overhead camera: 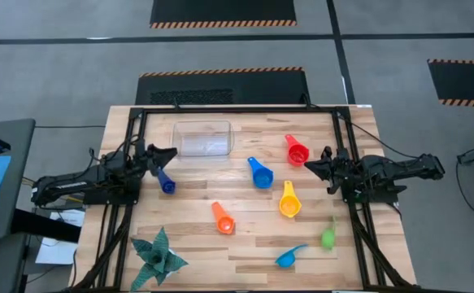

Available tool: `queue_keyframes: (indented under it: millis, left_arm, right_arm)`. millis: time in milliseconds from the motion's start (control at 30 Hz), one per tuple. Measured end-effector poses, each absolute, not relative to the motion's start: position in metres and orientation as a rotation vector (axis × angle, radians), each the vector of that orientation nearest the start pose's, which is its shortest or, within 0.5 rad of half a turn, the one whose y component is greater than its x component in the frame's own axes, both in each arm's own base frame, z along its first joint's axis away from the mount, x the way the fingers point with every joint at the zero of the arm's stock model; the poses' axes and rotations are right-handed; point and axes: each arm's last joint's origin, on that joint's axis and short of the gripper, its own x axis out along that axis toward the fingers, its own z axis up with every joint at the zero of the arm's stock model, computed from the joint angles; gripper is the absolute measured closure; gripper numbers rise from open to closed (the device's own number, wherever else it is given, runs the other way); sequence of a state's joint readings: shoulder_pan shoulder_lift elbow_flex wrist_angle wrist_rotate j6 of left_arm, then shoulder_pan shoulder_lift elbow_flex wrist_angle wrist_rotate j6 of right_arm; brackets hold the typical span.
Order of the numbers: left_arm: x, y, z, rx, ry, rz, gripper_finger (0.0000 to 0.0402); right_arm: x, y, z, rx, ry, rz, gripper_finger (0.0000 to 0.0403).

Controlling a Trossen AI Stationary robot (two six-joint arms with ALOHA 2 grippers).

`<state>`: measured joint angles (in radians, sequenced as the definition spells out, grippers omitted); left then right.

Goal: Nest measuring cups in basket
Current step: Put the red measuring cup into the transparent bin

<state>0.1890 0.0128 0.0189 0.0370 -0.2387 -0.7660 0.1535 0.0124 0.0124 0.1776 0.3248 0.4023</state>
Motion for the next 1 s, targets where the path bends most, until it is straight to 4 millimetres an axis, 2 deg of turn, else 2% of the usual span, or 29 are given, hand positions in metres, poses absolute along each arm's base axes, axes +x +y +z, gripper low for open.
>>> queue_keyframes:
  millis: [633, 767, 867, 1000]
  left_arm:
    - [0.093, 0.026, 0.173, -0.749, -0.22, 0.425, 0.0249]
    - [0.093, 0.026, 0.173, -0.79, -0.233, 0.427, 0.0249]
    - [0.093, 0.027, 0.176, -0.86, -0.302, 0.424, 0.0249]
    - [0.089, 0.028, 0.189, -0.92, -0.496, 0.423, 0.0249]
  right_arm:
    - [0.095, 0.005, 0.185, 0.441, -0.211, -0.134, 0.0369]
    - [0.095, 0.004, 0.185, 0.485, -0.22, -0.159, 0.0369]
    - [0.094, 0.003, 0.188, 0.577, -0.273, -0.178, 0.0369]
    - [0.09, -0.001, 0.2, 0.63, -0.409, -0.194, 0.0369]
